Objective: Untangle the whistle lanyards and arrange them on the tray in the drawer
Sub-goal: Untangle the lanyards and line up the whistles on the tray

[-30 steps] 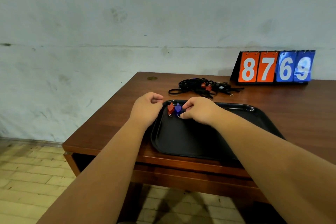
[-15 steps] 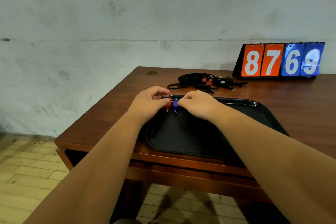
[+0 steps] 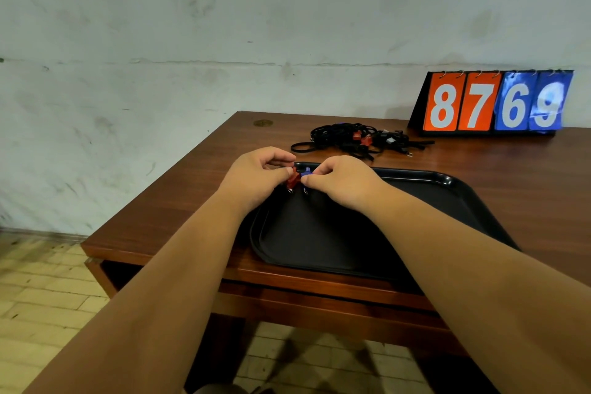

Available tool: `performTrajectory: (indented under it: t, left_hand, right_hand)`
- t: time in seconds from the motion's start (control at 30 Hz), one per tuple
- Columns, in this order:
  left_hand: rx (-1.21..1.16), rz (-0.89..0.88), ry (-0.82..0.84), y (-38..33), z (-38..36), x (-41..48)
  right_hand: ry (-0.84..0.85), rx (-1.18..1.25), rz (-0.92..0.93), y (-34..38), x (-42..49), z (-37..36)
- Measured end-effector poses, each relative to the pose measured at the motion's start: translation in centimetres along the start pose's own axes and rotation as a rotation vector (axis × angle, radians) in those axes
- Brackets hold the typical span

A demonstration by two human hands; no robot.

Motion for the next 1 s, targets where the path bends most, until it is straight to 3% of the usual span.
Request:
performTrajectory:
  t: [0.37,0.5,0.7,1.0]
  left_hand:
    - [-0.060,0.087,-0.007,-0.7,0.4,-0.6]
    - [0.088,0.114,0.027,-1.6,1.1,0.3]
    - [0.281,-0.012,0.050,-5.4,0.1,2.9]
    - [0.372,-0.091,0.201,-9.2,-5.2,8.5]
  right_hand:
    - [0.042,0.027,-0.033,-0.1,-1.1,4.9]
    - [-0.025,0.051,-0.042,-0.8,-1.1,8.4]
    - [-0.143,0.128,-0.100,-3.8,0.0,12.3]
    - [-0.222,0.220,-0.107,-8.2,3.9,14.2]
Point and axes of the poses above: each hand's wrist, its own x-axis towards the middle knuckle, its own z-axis out of the back of the hand, y = z × x, the point moved 1 cm from there along x, towards the middle knuckle, and after that the axes turned 3 degrees about x, right-handed, at the moved point
